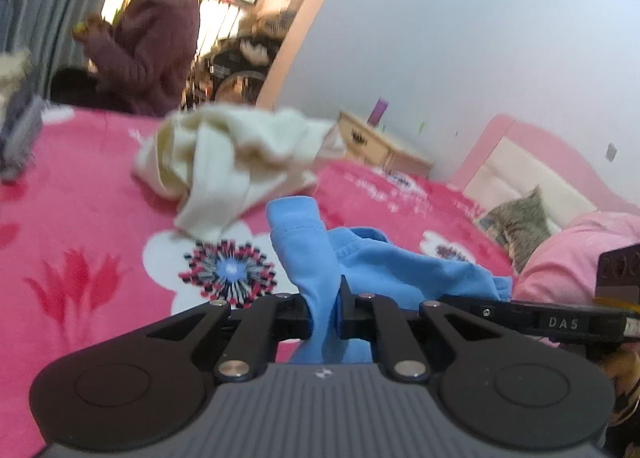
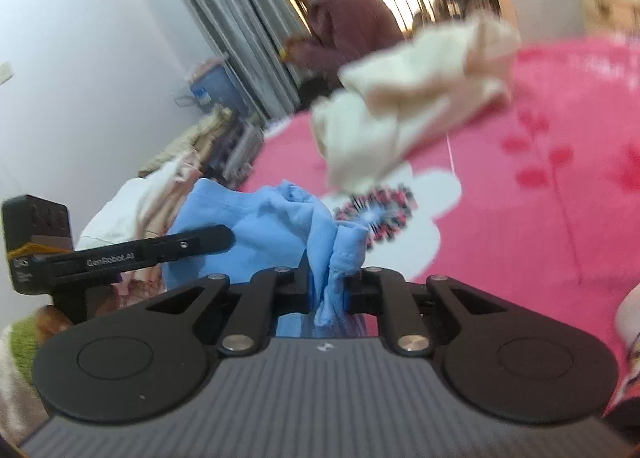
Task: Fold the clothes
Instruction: 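Grasp the folded shirt end with both grippers and lift it, then carry the folded blue shirt with both grippers to the clothes pile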
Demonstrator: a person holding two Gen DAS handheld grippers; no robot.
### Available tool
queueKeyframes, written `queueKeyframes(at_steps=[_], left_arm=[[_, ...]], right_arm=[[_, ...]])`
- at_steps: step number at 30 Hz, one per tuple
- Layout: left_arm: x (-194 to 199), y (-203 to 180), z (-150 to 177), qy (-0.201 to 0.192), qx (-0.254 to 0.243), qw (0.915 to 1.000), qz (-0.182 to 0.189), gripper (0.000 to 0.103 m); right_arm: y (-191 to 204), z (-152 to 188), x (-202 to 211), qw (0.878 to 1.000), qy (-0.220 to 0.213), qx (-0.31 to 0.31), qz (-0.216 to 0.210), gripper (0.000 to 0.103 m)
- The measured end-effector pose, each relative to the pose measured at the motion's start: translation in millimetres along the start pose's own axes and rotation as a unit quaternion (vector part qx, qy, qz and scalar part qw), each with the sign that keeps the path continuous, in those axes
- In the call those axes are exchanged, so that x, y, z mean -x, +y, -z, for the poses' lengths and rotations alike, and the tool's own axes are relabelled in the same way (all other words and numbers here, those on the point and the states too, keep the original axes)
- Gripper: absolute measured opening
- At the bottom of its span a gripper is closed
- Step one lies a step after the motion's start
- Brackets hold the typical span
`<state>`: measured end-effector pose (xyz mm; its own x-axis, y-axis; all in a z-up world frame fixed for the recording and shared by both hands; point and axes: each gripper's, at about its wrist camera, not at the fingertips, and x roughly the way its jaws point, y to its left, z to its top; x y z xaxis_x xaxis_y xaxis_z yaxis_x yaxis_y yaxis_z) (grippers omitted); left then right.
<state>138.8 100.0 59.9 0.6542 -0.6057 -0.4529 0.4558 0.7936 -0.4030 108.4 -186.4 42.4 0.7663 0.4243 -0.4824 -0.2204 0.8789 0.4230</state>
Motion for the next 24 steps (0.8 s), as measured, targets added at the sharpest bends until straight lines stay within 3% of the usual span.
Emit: queueKeyframes(at_steps=[5, 10, 16, 24], left_arm=[[66.7, -21.4, 4.1, -0.033, -0.012, 0.9988, -0.034, 0.010], [133.7, -27.6, 6.7, -0.086, -0.017, 0.9958, -0.028, 0.010], [215.2, -22.6, -5.4, -0.146, -0.018, 0.9885, -0.034, 0.010], [320.8, 2.4, -36.5, -0.225, -0.025, 0.9699, -0.090, 0.010]], right_arm=[[58.0, 16.8, 47.2, 0.996, -0.072, 0.049, -0.007, 0.010], [104.9, 32.3, 75.5, 0.990, -0.127, 0.055, -0.019, 0.010], [156.3, 18.0, 86.8, 0.984, -0.156, 0.061, -0.059, 0.010], [236.9, -19.5, 64.1, 0.971, -0.170, 0.087, -0.144, 0.010]])
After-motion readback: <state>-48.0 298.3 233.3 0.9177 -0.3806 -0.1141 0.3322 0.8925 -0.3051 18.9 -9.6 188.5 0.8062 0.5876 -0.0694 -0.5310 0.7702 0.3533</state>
